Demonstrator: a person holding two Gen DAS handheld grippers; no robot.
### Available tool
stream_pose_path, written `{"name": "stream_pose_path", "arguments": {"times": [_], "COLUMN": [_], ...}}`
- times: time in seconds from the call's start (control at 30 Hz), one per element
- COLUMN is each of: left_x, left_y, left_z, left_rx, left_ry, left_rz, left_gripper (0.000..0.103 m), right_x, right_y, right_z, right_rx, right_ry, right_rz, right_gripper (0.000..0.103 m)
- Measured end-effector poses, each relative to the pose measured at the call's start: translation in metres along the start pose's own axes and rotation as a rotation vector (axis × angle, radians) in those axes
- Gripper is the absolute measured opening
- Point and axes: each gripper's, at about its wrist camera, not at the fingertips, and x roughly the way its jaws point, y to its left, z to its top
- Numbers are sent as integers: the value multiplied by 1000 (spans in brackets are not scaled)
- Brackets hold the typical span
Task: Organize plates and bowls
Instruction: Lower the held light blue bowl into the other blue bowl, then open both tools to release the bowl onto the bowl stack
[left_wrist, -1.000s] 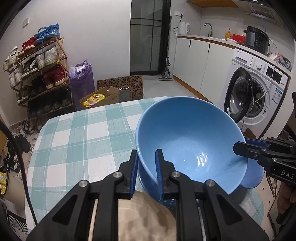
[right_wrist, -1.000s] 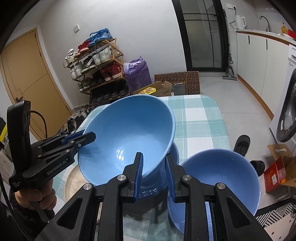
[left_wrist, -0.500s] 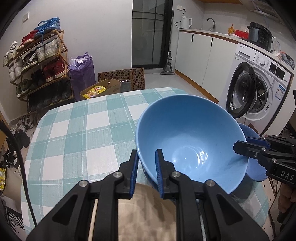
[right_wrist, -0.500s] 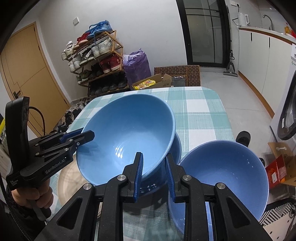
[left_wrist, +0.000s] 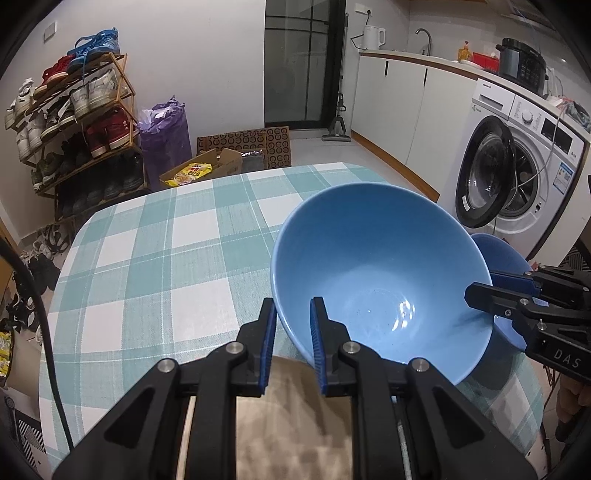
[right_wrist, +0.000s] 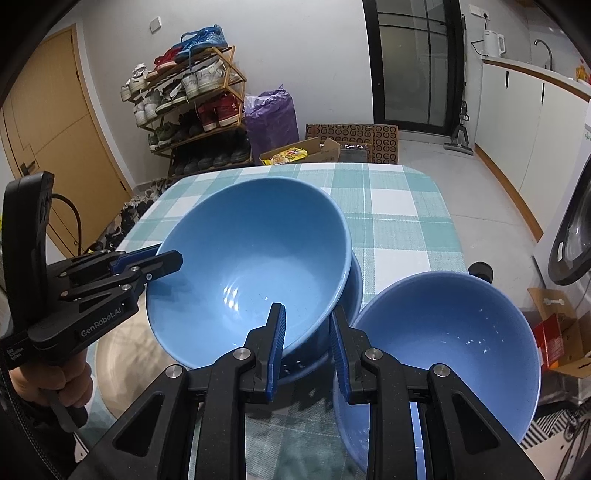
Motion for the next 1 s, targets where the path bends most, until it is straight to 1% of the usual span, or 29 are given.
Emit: {"name": "stream_pose_path", "arguments": {"times": [0.17, 0.2, 0.23, 0.27, 0.33, 0.37, 0.4, 0.47, 0.57, 0.63, 0.7, 0.77, 0.8, 0.83, 0.87, 0.9, 0.93, 1.0], "left_x": [1, 0, -1, -3, -7, -9, -11, -16, -22, -25, -29, -32, -34, -37, -40, -42, -45, -47], "left_y": [1, 2, 1, 1, 1, 0, 0, -2, -4, -6, -8, -10, -10, -10, -10, -10, -11, -12], "left_z": [-2, -2, -2, -2, -3, -3, -3, -3, -4, -5, -4, -4, -5, -5, -5, -6, -6, -6], "left_rx": [4, 3, 3, 5, 7, 8, 9, 14, 17, 21, 32, 35, 31, 24, 18, 14, 10, 10], "left_ry": [0, -4, -7, -11, -24, -30, -35, -49, -60, -66, -68, -78, -85, -96, -108, -115, -122, -123], "left_rz": [11, 12, 15, 18, 20, 20, 19, 16, 9, 6, 4, 3, 4, 4, 1, -1, -6, -22], "left_gripper": [19, 23, 29, 32, 42, 44, 48, 49, 49, 50, 51, 59, 66, 77, 82, 91, 94, 95], "right_x": [1, 0, -5, -8, -17, -21, -24, -30, -38, -42, -48, -53, -57, -61, -64, -66, -70, -75], "right_y": [-3, -4, -6, -7, -11, -12, -13, -16, -18, -18, -19, -19, -18, -18, -19, -19, -19, -19], "right_z": [-5, -5, -5, -5, -5, -6, -7, -7, -10, -12, -14, -17, -19, -21, -22, -24, -26, -29], "right_rx": [-6, -2, 2, 9, 21, 25, 32, 54, 65, 68, 74, 77, 78, 82, 85, 86, 86, 88], "right_ry": [-8, -16, -32, -43, -74, -88, -99, -121, -148, -161, -179, -194, -203, -213, -219, -228, -237, -248], "right_rz": [-25, -34, -28, -19, -6, -6, -5, 11, 24, 24, 27, 19, 17, 23, 31, 39, 41, 37], "right_gripper": [25, 26, 25, 26, 26, 26, 26, 30, 36, 47, 48, 53, 58, 62, 64, 70, 75, 81]}}
